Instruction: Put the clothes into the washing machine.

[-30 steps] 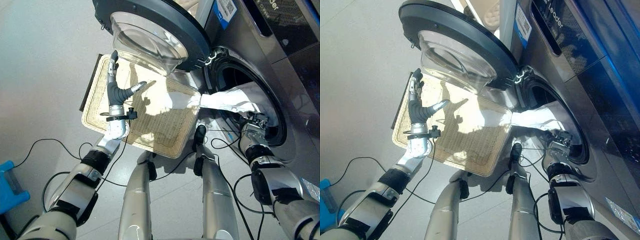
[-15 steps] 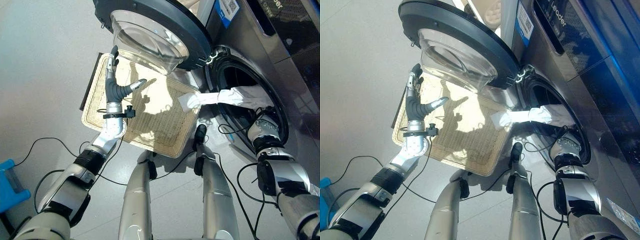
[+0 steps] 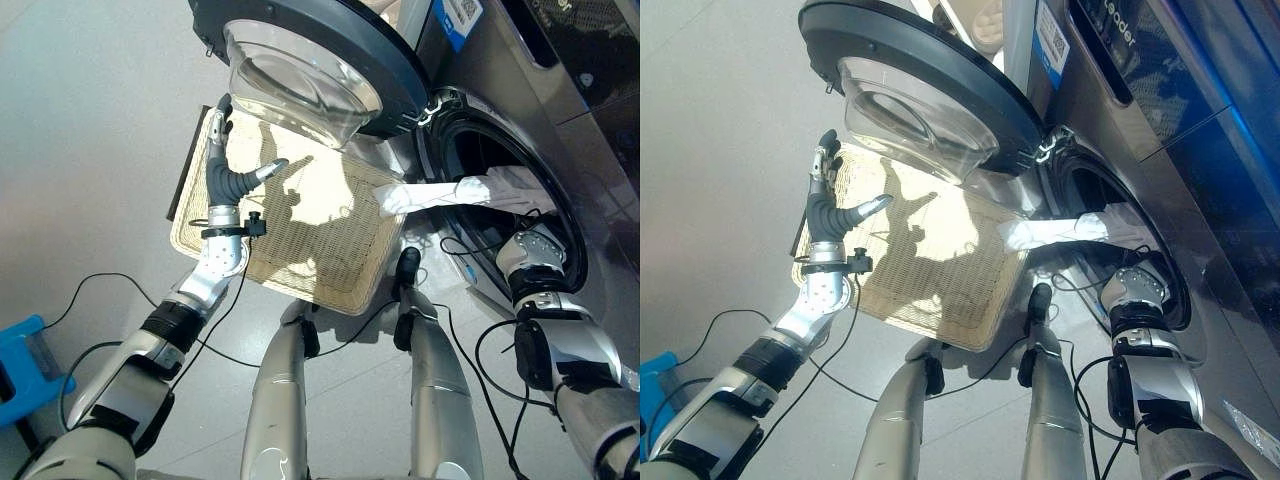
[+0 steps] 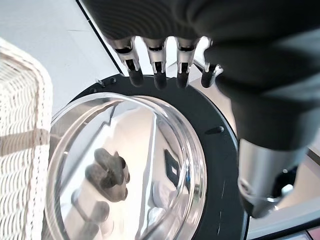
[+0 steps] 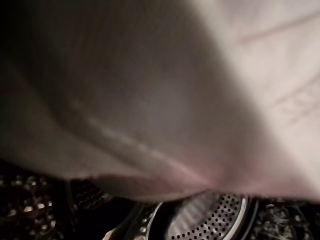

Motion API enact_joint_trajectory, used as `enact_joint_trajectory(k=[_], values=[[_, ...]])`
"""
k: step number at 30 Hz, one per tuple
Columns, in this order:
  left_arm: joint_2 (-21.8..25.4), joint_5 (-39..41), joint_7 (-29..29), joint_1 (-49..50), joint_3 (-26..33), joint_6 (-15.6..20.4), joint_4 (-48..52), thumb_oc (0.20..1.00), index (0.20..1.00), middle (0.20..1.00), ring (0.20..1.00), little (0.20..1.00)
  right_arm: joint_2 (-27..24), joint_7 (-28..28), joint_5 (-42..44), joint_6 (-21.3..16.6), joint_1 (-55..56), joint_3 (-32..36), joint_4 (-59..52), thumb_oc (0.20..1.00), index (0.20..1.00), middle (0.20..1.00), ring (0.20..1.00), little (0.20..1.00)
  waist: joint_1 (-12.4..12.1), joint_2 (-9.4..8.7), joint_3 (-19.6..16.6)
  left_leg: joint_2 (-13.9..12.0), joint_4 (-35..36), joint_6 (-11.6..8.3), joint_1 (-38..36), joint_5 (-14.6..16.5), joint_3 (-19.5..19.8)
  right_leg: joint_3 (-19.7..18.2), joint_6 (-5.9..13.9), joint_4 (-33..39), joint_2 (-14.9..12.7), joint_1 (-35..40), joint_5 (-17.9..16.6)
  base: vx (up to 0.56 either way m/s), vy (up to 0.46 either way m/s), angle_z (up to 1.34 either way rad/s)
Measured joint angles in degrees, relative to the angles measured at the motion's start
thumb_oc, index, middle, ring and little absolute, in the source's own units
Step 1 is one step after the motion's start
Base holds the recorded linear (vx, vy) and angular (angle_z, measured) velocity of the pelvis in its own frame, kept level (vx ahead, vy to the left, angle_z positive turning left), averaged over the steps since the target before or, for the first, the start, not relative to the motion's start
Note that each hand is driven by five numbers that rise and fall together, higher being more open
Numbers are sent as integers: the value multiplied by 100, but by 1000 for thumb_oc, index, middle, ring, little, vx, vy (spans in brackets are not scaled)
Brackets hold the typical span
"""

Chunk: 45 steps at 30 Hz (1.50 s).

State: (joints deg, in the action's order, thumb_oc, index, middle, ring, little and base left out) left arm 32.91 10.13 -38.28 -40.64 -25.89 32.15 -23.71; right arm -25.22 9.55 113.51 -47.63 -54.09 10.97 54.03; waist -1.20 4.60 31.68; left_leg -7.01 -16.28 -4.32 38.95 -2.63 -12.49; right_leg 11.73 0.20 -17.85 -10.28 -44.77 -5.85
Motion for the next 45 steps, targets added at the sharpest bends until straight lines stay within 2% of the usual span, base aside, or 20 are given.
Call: enact_joint_trajectory(k=[8, 9, 11, 13, 15, 16, 18, 19, 20, 22, 24, 25, 28, 29, 33, 34, 35, 39, 40, 45], values=[[-3, 12, -1, 220, -2, -65, 48, 1000, 1000, 1000, 1000, 1000, -17, 37, 0, -118, -25, 12, 9, 200, 200, 200, 200, 200, -13, 22, 3, -2, -20, 1, -2, 9, -3, -4, 1, -15, -1, 0, 0, 0, 0, 0], [-4, 15, -1, 274, -10, -83, 45, 1000, 1000, 1000, 1000, 1000, -33, -38, -2, -113, -25, 0, 38, 1000, 1000, 1000, 1000, 1000, -35, 22, 3, -7, -35, 3, -2, 9, -3, -4, -3, -27, -1, 0, -2, 0, 0, 0], [-13, 16, -1, 259, -39, -90, 37, 1000, 1000, 1000, 1000, 1000, -63, -323, -67, -82, -32, -63, 130, 1000, 1000, 1000, 1000, 1000, -50, 21, 3, -7, -42, 3, -2, 9, 1, -4, -3, -31, -1, 1, -2, 0, 0, 0], [-14, 15, -12, 212, -159, -90, 32, 1000, 1000, 1000, 1000, 1000, -113, -1119, -441, 176, -29, -94, 316, 1000, 1000, 1000, 1000, 1000, -69, 20, 2, -7, -58, 5, -4, 11, 5, -3, -4, -38, -6, 14, -5, 16, 5, 1], [-14, 15, -12, 212, -159, -90, 32, 1000, 1000, 1000, 1000, 1000, -113, -1119, -441, 176, -29, -94, 316, 1000, 1000, 1000, 1000, 1000, -69, 20, 2, -7, -58, 5, -4, 11, 5, -3, -4, -38, -6, 14, -5, 0, 0, 0], [-16, 14, -17, 169, -301, -90, 20, 1000, 1000, 1000, 1000, 1000, -232, -1869, -985, 641, -32, -290, 671, 1000, 1000, 1000, 1000, 1000, -79, 19, 2, -6, -100, 24, -23, 25, 5, 1, 5, -36, -12, 61, -14, 0, 0, 0], [-16, 14, -33, 162, -314, -85, 12, 1000, 1000, 1000, 1000, 1000, -274, -2253, -1317, 964, -41, -296, 781, 1000, 1000, 1000, 1000, 1000, -86, 18, 2, 2, -118, 34, -31, 29, 4, -4, 27, -14, -22, 80, -29, 0, 0, 0], [-18, 14, -52, 119, -380, -79, -33, 1000, 1000, 1000, 1000, 1000, -479, -2737, -1836, 1543, -118, -526, 1205, 1000, 1000, 1000, 1000, 1000, -106, 17, 1, 10, -115, 47, -30, 19, 5, 3, 40, 12, -29, 100, -44, 0, 0, 0], [-18, 14, -52, 119, -380, -79, -33, 1000, 1000, 1000, 1000, 1000, -479, -2737, -1836, 1543, -118, -526, 1205, 1000, 1000, 1000, 1000, 1000, -106, 17, 1, 10, -115, 47, -30, 19, 5, 3, 40, 12, -29, 100, -44, 9, -12, 4], [-19, 14, -55, 121, -395, -75, -33, 1000, 1000, 1000, 1000, 1000, -537, -3129, -2315, 1965, -128, -520, 1230, 1000, 1000, 1000, 1000, 1000, -104, 16, 1, 28, -108, 63, -23, 17, 3, 6, 72, 35, -46, 103, -46, 0, 0, 0], [-19, 14, -55, 121, -395, -75, -33, 1000, 1000, 1000, 1000, 1000, -537, -3129, -2315, 1965, -128, -520, 1230, 1000, 1000, 1000, 1000, 1000, -104, 16, 1, 28, -108, 63, -23, 17, 3, 6, 72, 35, -46, 103, -46, 0, 0, 0], [-51, 13, -62, 118, -398, -72, -33, 1000, 1000, 1000, 1000, 1000, -665, -3419, -2744, 2311, -254, -667, 1452, 1000, 1000, 1000, 1000, 1000, -113, 15, 1, 34, -109, 71, -4, 12, 5, 9, 88, 77, -51, 105, -71, 0, 0, 0], [-53, 12, -61, 118, -401, -72, -33, 1000, 1000, 1000, 1000, 1000, -691, -3501, -2849, 2381, -262, -721, 1476, 1000, 1000, 1000, 1000, 1000, -106, 15, 1, 36, -109, 76, 10, 9, 6, 20, 87, 93, -55, 105, -81, 1, 0, 2], [-50, 12, -54, 112, -397, -68, -26, 1000, 1000, 1000, 1000, 1000, -755, -3876, -3429, 2691, -271, -729, 1478, 1000, 1000, 1000, 1000, 1000, -109, 4, 3, 38, -126, 92, 69, 16, 35, 65, 88, 123, -63, 103, -93, 2, 1, 6], [-50, 12, -54, 112, -397, -68, -26, 1000, 1000, 1000, 1000, 1000, -755, -3876, -3429, 2691, -271, -729, 1478, 1000, 1000, 1000, 1000, 1000, -109, 4, 3, 38, -126, 92, 69, 16, 35, 65, 88, 123, -63, 103, -93, 2, 2, 3], [-58, 12, -46, 112, -390, -48, -27, 1000, 1000, 1000, 1000, 1000, -932, -4076, -3641, 2931, -279, -928, 1496, 1000, 1000, 1000, 1000, 1000, -111, 1, 4, 40, -181, 106, 140, 31, 76, 106, 65, 157, -70, 102, -124, 6, 5, 4], [-58, 12, -46, 112, -390, -48, -27, 1000, 1000, 1000, 1000, 1000, -932, -4076, -3641, 2931, -279, -928, 1496, 1000, 1000, 1000, 1000, 1000, -111, 1, 4, 40, -181, 106, 140, 31, 76, 106, 65, 157, -70, 102, -124, 10, 38, 5], [-202, -46, -7, 115, -397, -23, -27, 1000, 1000, 1000, 1000, 1000, -1129, -5018, -6287, 4354, -551, -1763, 1778, 1000, 1000, 1000, 1000, 1000, -94, 0, 3, 47, -392, 166, 289, 136, 101, 116, 106, 155, -101, 65, -153, 11, 36, 2], [-202, -46, -7, 115, -397, -23, -27, 1000, 1000, 1000, 1000, 1000, -1129, -5018, -6287, 4354, -551, -1763, 1778, 1000, 1000, 1000, 1000, 1000, -94, 0, 3, 47, -392, 166, 289, 136, 101, 116, 106, 155, -101, 65, -153, 0, 0, 0], [-189, -57, -8, 125, -386, 96, -31, 1000, 1000, 1000, 1000, 1000, -1170, -5595, -8884, 5208, -710, -2274, 1533, 1000, 1000, 1000, 1000, 1000, -114, -1, 2, 48, -438, 173, 298, 158, 90, 103, 111, 146, -111, 64, -159, -2, 7, 0]])
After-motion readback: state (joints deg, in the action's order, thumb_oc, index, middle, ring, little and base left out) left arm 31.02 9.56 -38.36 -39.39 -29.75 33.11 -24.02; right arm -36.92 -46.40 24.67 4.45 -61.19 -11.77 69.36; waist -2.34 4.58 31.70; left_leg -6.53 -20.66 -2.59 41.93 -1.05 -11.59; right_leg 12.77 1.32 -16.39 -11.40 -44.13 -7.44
